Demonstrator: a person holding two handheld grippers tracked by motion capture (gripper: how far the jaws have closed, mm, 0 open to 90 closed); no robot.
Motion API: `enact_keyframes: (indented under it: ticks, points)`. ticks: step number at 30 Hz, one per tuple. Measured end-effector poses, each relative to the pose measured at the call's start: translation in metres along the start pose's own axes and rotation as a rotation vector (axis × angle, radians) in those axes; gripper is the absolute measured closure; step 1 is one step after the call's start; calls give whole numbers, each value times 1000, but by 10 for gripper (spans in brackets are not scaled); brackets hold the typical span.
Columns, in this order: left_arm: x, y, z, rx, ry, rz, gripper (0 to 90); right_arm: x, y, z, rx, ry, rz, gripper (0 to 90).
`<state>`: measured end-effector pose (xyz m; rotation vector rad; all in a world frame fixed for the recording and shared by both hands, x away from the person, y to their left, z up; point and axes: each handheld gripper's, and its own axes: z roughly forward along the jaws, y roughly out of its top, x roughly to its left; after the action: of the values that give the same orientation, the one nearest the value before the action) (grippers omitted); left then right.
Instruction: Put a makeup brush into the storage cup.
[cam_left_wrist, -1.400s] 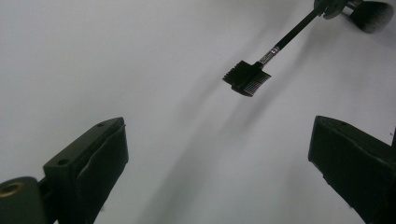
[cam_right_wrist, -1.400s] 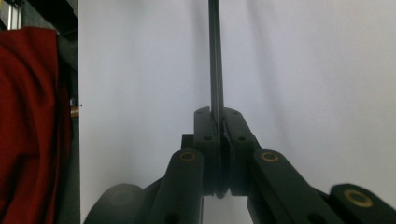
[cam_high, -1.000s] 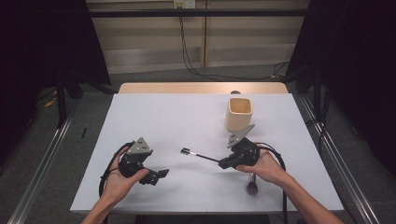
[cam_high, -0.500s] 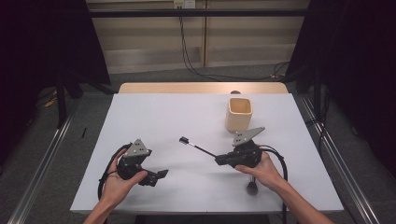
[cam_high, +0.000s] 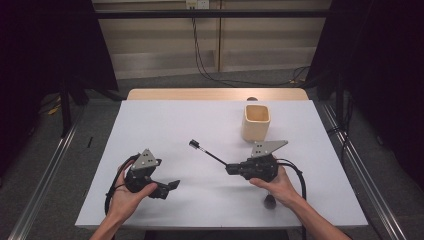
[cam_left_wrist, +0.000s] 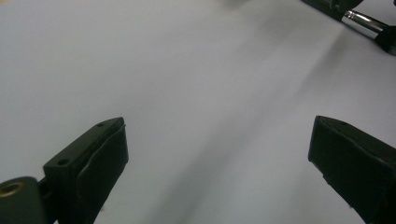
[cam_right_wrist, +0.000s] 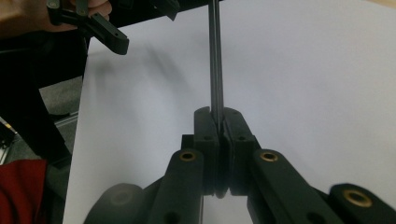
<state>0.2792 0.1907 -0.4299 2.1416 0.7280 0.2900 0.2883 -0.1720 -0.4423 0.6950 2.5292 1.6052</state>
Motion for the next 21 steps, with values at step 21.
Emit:
enact_keyframes:
  ticks: [21]
  points:
    - [-8,2,2,-178,-22,-11,77,4,-1,2,-142,-20,-37,863]
